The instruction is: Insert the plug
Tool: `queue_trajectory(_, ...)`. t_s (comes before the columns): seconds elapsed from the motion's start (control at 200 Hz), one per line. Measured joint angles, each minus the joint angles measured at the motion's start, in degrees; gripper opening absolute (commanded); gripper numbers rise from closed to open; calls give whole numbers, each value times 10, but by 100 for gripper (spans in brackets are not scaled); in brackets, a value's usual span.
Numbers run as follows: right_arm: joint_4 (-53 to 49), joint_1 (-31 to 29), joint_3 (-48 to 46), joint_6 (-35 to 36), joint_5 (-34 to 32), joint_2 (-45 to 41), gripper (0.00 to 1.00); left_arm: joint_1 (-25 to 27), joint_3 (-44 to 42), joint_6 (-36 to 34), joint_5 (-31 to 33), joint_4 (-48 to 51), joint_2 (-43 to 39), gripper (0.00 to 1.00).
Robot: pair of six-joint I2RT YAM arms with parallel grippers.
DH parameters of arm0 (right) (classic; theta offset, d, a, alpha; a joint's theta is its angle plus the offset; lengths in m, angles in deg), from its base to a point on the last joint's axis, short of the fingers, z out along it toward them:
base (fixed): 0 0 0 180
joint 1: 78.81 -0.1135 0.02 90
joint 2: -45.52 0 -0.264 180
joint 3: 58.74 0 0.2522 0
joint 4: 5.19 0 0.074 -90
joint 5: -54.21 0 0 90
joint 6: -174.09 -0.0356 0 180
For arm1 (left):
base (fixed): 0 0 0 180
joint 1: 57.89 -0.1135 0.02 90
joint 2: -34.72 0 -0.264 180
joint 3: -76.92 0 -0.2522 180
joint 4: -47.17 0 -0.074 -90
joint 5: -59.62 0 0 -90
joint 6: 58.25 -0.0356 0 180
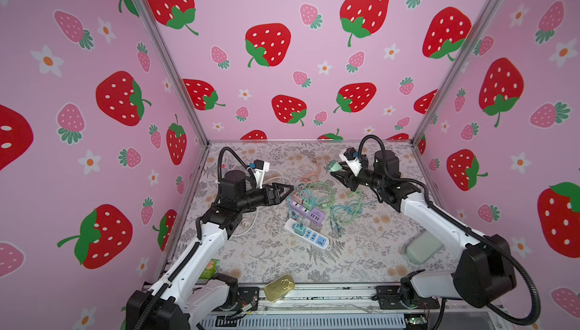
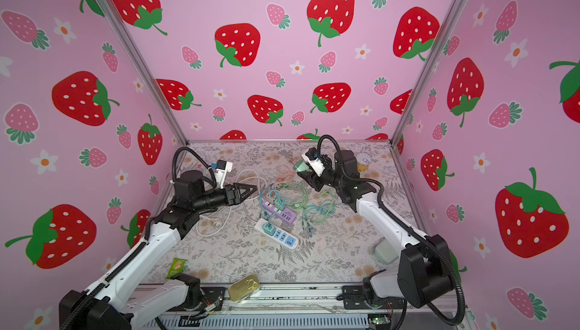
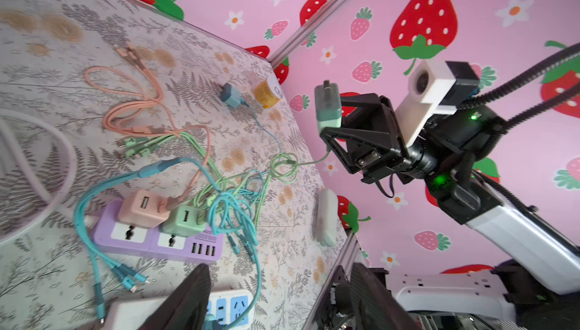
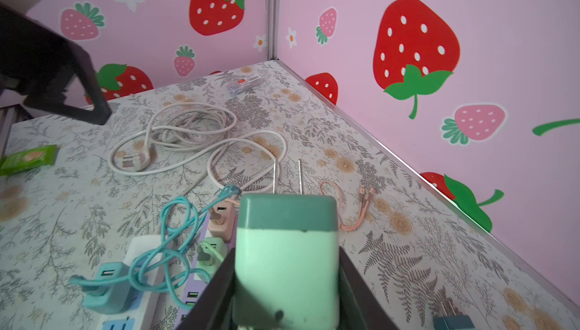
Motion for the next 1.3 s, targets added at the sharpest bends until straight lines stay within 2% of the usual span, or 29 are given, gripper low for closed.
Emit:
queue_trajectory(0.375, -61, -81, 17, 71, 53, -6, 31, 9, 4, 69, -112, -121, 51, 73)
queue_trajectory(0.815, -102, -158, 66, 118, 27, 0, 33, 26, 8, 71, -136, -120, 58, 70)
queue_trajectory(1.155, -133, -188, 95, 139, -21, 20, 33, 31, 15, 54, -145, -99, 58, 52)
queue_trajectory(1.301, -140, -196, 98, 146, -35, 21, 33, 32, 19, 49, -147, -86, 61, 37)
